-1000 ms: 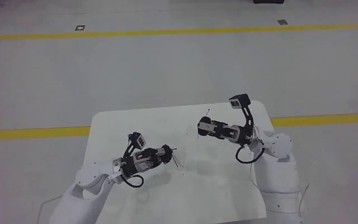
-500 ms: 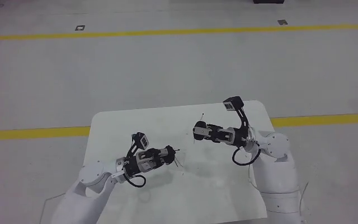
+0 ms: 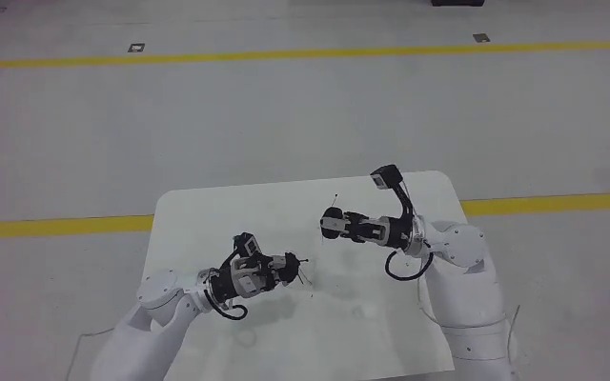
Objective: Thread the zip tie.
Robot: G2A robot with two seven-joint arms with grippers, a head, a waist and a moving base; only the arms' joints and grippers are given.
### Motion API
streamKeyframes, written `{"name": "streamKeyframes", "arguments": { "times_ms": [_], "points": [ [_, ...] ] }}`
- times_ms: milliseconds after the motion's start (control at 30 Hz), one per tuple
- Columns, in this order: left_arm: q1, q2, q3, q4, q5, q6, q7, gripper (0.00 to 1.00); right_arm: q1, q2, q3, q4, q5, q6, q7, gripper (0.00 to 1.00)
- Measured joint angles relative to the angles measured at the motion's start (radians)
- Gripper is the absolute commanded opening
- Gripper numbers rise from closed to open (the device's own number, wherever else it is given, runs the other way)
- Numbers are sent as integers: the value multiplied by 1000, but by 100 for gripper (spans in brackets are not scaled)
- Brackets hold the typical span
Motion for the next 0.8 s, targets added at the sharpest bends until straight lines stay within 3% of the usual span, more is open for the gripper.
{"name": "streamKeyframes", "arguments": {
  "times_ms": [367, 800],
  "points": [
    [-12, 5, 21, 23, -46, 31, 16, 0, -23, 12, -35, -33, -108, 0, -54, 0],
    [-13, 13, 38, 29, -45, 26, 46, 0, -36, 46, -114, -68, -218, 0, -146, 0]
  ]
}}
